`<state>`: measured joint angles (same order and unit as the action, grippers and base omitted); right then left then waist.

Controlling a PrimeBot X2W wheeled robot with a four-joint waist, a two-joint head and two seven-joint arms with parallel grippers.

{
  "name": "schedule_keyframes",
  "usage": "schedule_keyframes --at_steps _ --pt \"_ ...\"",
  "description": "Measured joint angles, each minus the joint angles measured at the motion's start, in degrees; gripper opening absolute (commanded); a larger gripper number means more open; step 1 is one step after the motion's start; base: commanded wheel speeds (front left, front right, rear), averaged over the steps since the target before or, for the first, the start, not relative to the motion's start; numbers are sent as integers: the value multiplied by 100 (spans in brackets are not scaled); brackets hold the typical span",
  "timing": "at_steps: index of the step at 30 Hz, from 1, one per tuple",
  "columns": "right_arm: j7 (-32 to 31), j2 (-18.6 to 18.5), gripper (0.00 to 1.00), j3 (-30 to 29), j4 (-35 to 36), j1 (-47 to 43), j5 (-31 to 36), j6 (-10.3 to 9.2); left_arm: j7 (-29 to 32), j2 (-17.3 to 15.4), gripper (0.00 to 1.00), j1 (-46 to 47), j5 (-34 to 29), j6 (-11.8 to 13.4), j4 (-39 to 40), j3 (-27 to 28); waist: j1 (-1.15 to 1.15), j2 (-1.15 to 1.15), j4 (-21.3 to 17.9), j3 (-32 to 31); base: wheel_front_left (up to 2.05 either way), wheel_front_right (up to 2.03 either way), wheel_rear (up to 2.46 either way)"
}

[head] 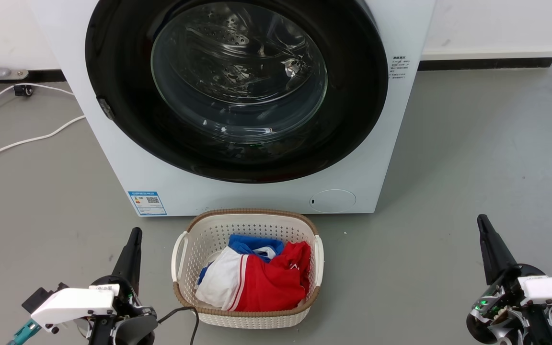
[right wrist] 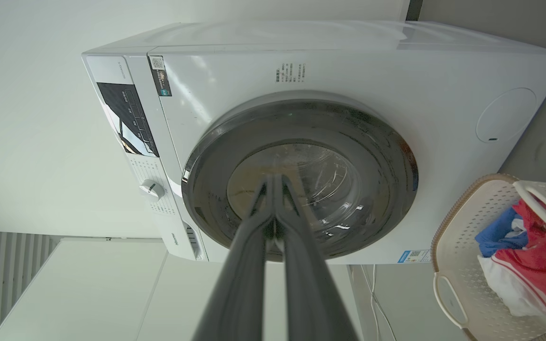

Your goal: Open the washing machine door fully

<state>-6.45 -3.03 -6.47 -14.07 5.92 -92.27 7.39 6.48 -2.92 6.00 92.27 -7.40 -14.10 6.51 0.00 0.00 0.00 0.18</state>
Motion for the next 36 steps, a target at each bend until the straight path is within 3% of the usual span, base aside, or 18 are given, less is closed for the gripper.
schedule_keyframes --at_steps 36 --pt "-4 3 0 -4 0 1 1 0 0 0 0 1 -1 0 0 1 0 0 0 0 0 0 0"
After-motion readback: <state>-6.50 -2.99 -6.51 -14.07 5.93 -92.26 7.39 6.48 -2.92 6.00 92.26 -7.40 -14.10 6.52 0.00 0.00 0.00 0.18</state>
